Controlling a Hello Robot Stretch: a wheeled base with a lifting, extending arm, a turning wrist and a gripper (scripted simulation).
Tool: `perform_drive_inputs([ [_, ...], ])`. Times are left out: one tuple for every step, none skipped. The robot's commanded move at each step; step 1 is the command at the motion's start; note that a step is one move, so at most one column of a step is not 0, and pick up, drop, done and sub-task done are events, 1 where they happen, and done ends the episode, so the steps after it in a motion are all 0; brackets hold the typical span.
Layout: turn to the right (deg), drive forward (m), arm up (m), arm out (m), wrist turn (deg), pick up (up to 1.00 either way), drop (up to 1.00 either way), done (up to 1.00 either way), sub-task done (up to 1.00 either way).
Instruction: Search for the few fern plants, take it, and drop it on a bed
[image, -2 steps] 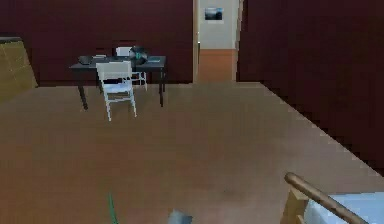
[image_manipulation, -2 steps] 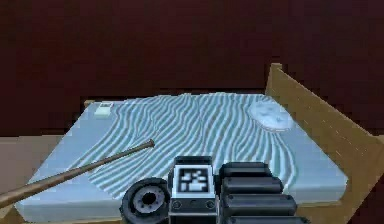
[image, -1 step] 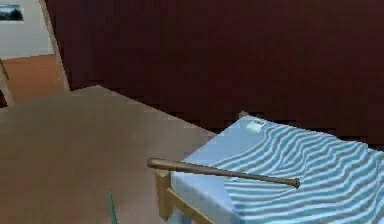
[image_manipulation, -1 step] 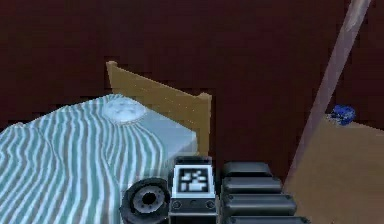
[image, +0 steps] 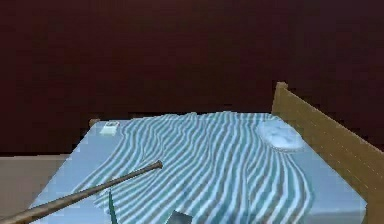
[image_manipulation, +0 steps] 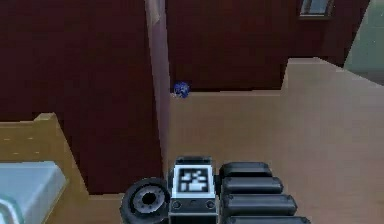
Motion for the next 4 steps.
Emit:
perform_drive_inputs([
  [45.0, 0.0, 0.0, 0.0, 0.0, 0.0, 0.0, 0.0, 0.0],
  [36.0, 0.0, 0.0, 0.0, 0.0, 0.0, 0.0, 0.0, 0.0],
  [-45.0, 0.0, 0.0, 0.0, 0.0, 0.0, 0.0, 0.0, 0.0],
  [-39.0, 0.0, 0.0, 0.0, 0.0, 0.0, 0.0, 0.0, 0.0],
])
